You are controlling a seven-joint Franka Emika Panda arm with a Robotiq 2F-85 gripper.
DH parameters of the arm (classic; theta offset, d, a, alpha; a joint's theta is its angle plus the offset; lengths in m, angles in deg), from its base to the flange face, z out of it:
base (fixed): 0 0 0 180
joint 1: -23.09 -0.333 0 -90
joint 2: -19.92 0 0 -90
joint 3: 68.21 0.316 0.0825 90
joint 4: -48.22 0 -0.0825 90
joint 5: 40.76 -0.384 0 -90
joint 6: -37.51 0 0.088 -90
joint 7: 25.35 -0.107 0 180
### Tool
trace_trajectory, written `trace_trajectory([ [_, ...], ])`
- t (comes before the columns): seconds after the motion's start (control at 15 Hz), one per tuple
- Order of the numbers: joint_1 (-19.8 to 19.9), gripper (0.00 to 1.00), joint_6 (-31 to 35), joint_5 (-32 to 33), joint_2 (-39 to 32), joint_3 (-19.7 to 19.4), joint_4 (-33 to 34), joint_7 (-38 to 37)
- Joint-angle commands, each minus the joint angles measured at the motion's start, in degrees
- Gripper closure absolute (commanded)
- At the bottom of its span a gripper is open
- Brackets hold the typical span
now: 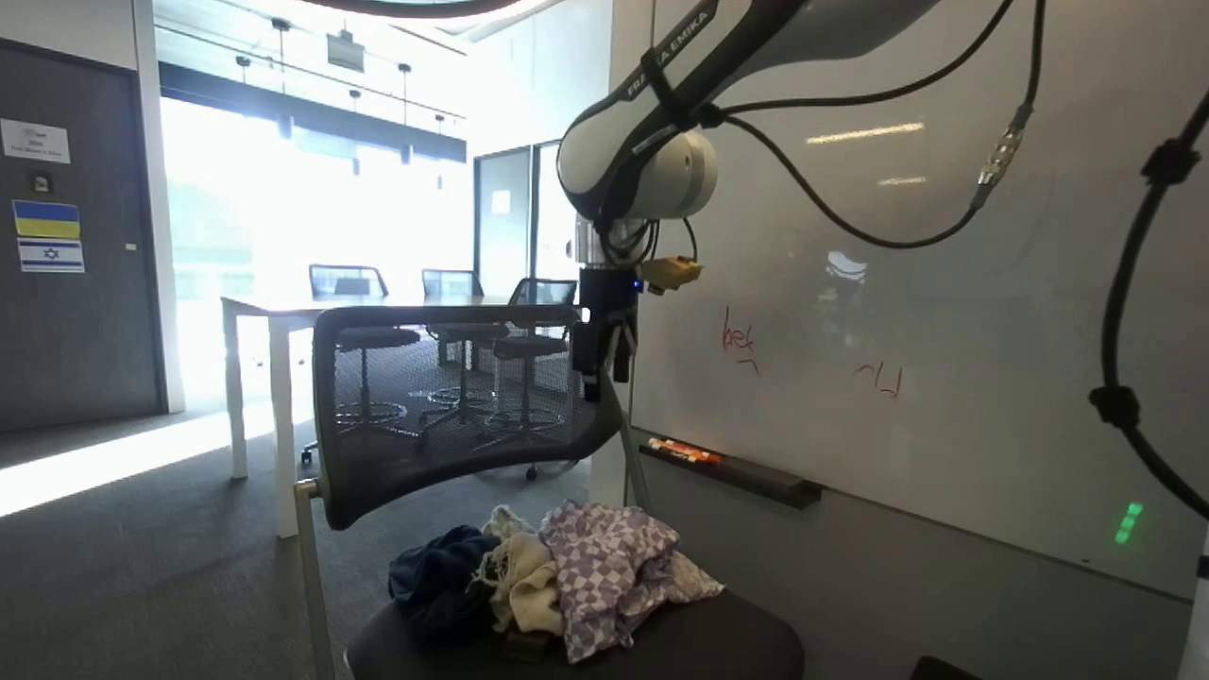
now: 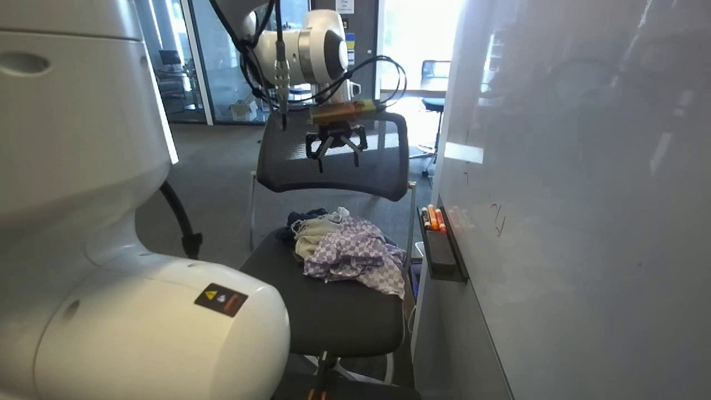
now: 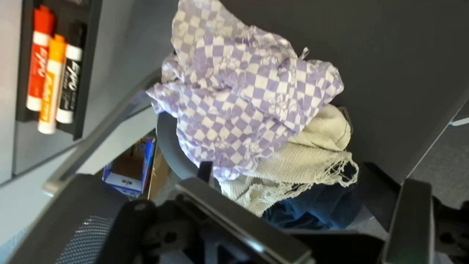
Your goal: Put the purple shirt on the seat of the chair
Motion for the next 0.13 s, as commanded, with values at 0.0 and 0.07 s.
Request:
trace_trajectory([
  [0.0, -0.58, 0.00, -11.96, 0.04, 5.89, -0.72, 0.90, -1.83],
  [0.07, -0.58, 0.00, -13.52, 0.76, 7.15, -0.85, 0.66, -2.27],
])
